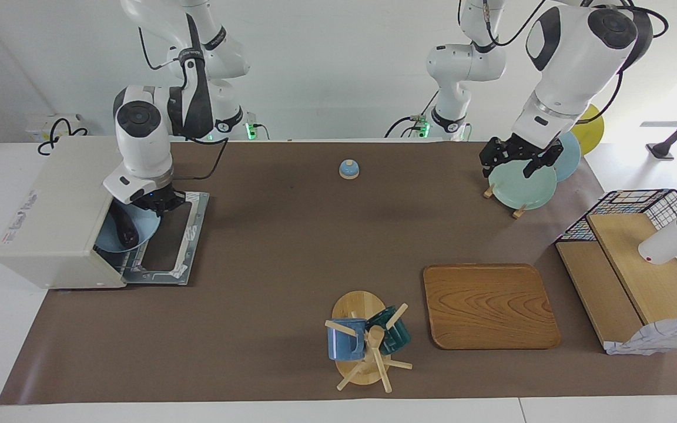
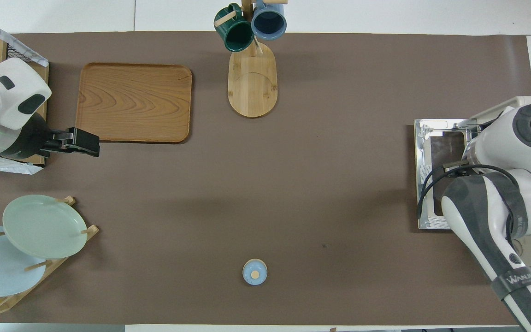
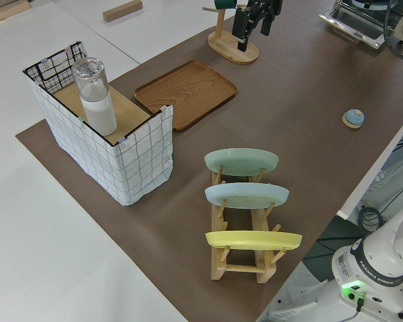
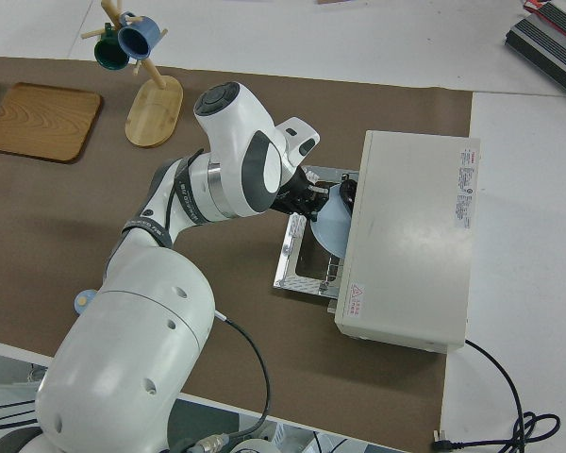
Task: Put eggplant into oven
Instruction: 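Insert the eggplant into the open oven and open the right gripper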
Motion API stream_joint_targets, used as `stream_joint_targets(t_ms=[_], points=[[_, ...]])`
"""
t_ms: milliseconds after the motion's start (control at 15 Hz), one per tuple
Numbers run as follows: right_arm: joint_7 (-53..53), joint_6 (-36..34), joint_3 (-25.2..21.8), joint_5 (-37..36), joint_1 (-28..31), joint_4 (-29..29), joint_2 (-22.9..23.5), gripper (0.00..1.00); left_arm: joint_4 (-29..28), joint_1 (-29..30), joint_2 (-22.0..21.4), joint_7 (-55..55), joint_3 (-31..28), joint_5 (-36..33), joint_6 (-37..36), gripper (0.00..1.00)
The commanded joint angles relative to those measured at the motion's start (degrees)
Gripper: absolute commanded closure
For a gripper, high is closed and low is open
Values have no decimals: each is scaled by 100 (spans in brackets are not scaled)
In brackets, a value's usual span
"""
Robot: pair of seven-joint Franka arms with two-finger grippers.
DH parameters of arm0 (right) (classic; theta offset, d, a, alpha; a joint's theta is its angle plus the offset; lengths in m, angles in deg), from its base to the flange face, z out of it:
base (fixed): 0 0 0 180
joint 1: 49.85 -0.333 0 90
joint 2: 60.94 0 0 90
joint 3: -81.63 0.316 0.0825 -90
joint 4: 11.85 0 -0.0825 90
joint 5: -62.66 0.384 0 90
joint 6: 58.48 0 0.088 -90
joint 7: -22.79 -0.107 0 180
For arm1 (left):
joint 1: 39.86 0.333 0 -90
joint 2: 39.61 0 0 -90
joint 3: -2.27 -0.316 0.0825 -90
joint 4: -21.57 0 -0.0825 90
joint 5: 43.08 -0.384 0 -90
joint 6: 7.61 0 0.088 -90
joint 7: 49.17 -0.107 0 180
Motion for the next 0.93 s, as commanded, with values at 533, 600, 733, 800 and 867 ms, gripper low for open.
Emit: stream_joint_targets(t_ms=[533, 600, 733, 800, 867], points=[[217, 484, 76, 361, 266, 639, -351, 80, -78, 91, -140, -6, 60, -112, -34, 0], [234, 466, 76, 431, 248, 612, -342, 77, -69, 153, -131, 3, 130, -112, -34, 0], [261, 361, 76, 555, 222, 437, -299, 75, -78, 188, -131, 3, 166, -112, -34, 0], [261, 195, 84, 564, 196, 297, -264, 75, -87, 197, -131, 3, 175, -112, -25, 0], [243, 28, 128, 564, 169, 95, -194, 75, -87, 197, -140, 3, 175, -112, -25, 0]])
